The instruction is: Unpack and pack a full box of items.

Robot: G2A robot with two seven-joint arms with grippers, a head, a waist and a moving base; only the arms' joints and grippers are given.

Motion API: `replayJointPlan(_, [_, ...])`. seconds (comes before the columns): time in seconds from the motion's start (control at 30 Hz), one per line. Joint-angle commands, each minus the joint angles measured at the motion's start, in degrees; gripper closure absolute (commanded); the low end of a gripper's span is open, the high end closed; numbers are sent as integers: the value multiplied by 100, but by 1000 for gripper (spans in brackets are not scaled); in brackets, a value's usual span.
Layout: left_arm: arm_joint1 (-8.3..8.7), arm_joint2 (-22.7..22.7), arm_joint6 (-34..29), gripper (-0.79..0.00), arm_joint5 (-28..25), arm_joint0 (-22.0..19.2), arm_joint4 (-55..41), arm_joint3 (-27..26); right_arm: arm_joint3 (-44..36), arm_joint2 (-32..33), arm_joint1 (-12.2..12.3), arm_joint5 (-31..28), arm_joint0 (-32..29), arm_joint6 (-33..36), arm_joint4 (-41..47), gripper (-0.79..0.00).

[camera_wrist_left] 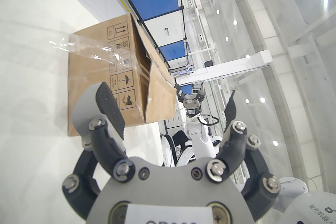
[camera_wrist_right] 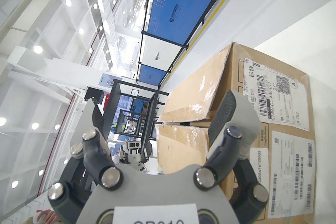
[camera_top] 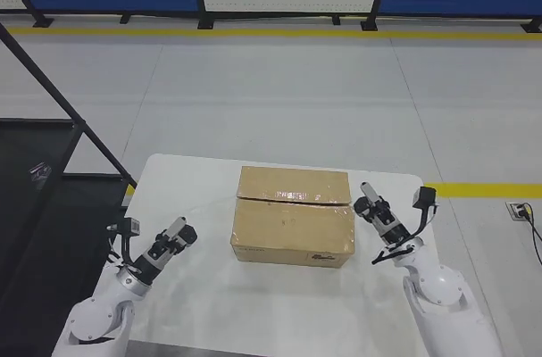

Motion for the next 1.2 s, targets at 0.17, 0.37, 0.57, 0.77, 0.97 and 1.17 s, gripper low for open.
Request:
replayJointPlan(0.17, [25, -35, -85, -785, 58, -49, -404, 85, 403, 11, 53, -194, 297, 594, -153, -785])
replayJointPlan(0.37, [40, 29, -63, -785, 100, -56, -383, 75, 639, 108, 112, -684, 381, 1686, 595, -785])
replayJointPlan(0.57, [55, 136, -123, -785, 143, -131, -353, 7, 711, 302, 193, -1115, 349, 2879, 1585, -785])
replayJointPlan(0.77, [78, 254, -389, -785, 182, -256, -387, -55, 506, 441, 298, -1629, 135, 4314, 2378, -785])
replayJointPlan(0.97, [102, 447, -603, -785, 280, -418, -134, -9, 91, 460, 393, -1688, -105, 4864, 2626, -785])
replayJointPlan(1.17, [161, 679, -1248, -785, 289, -519, 379, -2, -455, 448, 530, -1715, -487, 4838, 2324, -785])
